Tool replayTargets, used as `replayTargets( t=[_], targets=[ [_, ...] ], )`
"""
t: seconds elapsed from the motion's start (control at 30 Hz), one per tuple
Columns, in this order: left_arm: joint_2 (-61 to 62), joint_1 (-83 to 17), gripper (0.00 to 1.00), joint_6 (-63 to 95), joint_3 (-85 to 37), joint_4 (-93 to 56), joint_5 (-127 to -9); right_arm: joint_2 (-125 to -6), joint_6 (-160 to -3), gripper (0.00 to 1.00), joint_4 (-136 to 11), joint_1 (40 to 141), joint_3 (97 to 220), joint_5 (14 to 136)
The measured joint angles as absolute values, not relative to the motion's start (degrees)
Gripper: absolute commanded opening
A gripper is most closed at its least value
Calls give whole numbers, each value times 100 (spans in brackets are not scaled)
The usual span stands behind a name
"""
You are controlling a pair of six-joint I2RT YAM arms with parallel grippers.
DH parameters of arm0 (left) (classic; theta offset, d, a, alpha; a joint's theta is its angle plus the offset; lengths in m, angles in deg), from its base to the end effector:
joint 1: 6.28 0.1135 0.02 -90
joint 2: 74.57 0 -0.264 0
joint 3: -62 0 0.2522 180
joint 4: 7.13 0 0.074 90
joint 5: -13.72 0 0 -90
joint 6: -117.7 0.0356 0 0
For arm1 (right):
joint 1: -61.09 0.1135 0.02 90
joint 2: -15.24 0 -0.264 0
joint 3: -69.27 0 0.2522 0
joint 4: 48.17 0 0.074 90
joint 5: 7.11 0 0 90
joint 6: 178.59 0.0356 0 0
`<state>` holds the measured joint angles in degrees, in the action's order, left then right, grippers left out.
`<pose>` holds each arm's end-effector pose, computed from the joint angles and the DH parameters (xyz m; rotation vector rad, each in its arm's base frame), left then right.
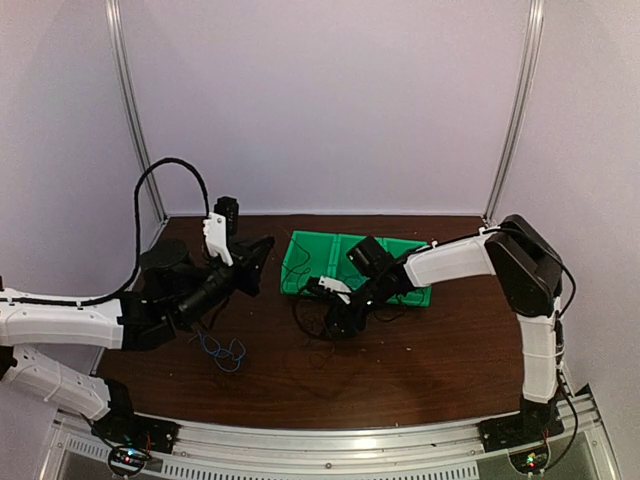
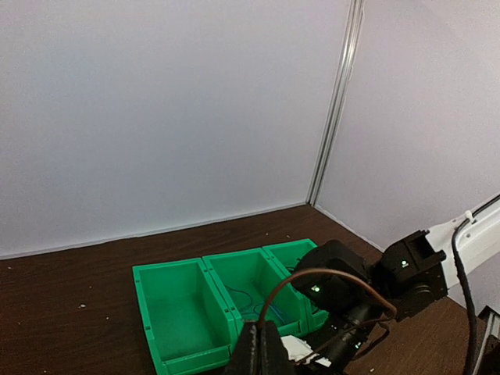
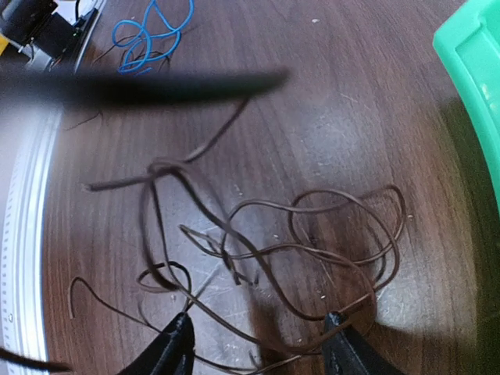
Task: Untangle the cables
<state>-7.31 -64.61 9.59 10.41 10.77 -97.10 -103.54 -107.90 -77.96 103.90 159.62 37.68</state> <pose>0.1515 -0.2214 0.2930 0.2563 1.5660 -0.7776 0.2917 0.3047 0.1406 -1.5559 2.0044 1.1732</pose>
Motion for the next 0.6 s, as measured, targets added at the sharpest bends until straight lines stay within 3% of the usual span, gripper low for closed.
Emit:
replayTargets(
  t=[0.2,0.43,0.6],
  targets=[
    [-986,-6461,0,963,1041,1009,-9883,-10759,-10368,5,-7490,10420,16131,3838],
    [-1607,-6461,0,1208,798,410,-10193,-10809,-10075,0,-7339,10425,16137,4133],
    [-1928,-6461,0,1818,-382,-176,-10342,-10676,-10062,0,-7221,10420,15941,4365]
  ],
)
